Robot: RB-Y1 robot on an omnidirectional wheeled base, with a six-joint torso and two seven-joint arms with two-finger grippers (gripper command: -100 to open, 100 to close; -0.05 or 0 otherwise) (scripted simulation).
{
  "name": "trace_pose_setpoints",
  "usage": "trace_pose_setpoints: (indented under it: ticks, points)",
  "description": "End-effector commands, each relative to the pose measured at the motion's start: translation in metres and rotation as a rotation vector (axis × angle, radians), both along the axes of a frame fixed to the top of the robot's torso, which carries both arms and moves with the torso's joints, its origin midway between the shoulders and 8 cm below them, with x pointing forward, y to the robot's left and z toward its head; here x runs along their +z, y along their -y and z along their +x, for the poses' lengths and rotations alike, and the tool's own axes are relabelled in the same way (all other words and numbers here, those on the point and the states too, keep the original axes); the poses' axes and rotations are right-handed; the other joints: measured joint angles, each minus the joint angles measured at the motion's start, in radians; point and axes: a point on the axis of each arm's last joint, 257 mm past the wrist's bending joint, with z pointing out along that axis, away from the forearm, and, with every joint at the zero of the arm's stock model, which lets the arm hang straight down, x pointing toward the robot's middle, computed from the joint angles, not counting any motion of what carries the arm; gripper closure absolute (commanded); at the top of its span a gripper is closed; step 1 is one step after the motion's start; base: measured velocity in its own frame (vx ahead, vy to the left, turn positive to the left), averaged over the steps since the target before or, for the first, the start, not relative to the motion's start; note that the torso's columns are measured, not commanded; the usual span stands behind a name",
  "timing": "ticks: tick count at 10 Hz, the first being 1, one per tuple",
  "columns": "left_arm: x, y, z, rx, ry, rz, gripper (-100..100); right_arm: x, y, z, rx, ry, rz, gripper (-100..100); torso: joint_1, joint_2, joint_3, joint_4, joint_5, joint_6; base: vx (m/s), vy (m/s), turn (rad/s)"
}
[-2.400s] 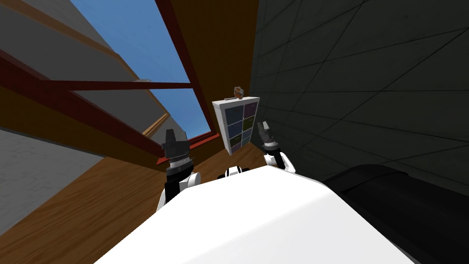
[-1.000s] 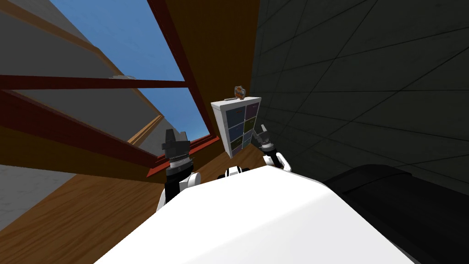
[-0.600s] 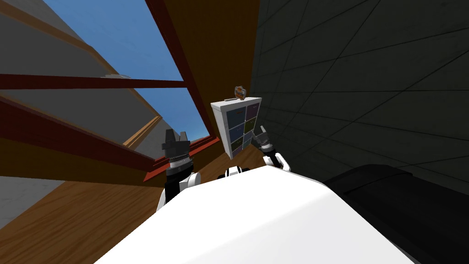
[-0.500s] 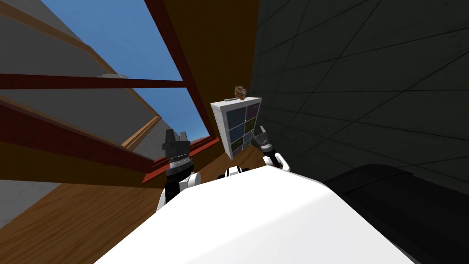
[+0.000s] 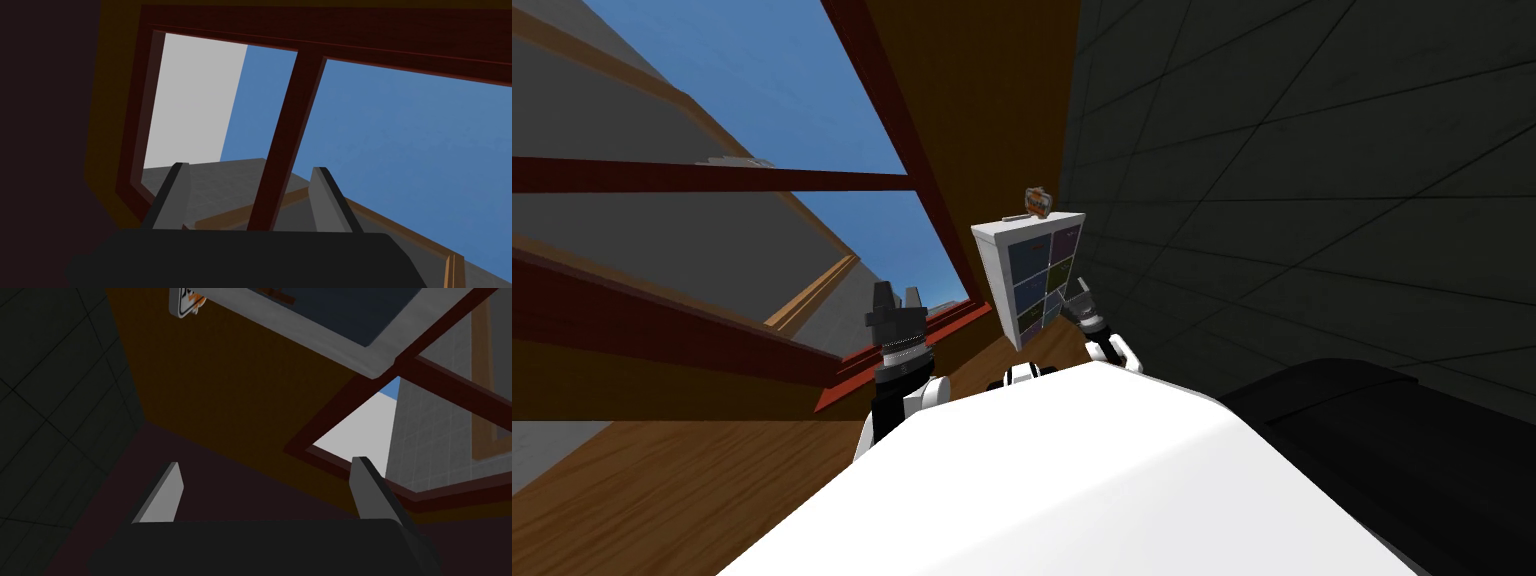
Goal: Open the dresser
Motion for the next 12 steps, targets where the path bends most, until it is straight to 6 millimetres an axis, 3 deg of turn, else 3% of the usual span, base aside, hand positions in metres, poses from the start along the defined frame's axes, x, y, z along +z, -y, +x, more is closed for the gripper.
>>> trace_pose_setpoints:
  ticks: [1,2,4,7,12]
  points:
    - [0.0,0.0,0.0,0.0,0.0,0.0,0,-0.005,0.0,0.001,-0.033,0.007,-0.056,-100,0.0,0.0,-0.001,0.0,0.0,0.0,0.031,0.014,0.01]
    - [0.0,0.0,0.0,0.0,0.0,0.0,0,-0.018,-0.001,0.005,-0.053,-0.002,-0.105,-100,-0.001,0.001,0.0,0.0,0.0,0.0,0.061,0.017,-0.063]
    - [0.0,0.0,0.0,0.0,0.0,0.0,0,-0.018,-0.001,0.005,-0.072,0.007,-0.131,-100,0.0,-0.001,-0.001,0.0,0.0,0.0,0.052,0.028,-0.015]
    - [0.0,0.0,0.0,0.0,0.0,0.0,0,-0.046,-0.003,0.012,-0.118,-0.008,-0.24,-100,0.0,0.0,-0.001,0.0,0.0,0.0,0.071,0.04,-0.052]
    - [0.0,0.0,0.0,0.0,0.0,0.0,0,-0.06,-0.005,0.015,-0.174,0.004,-0.347,-100,0.0,0.0,0.0,0.0,0.0,0.0,0.052,0.032,-0.023]
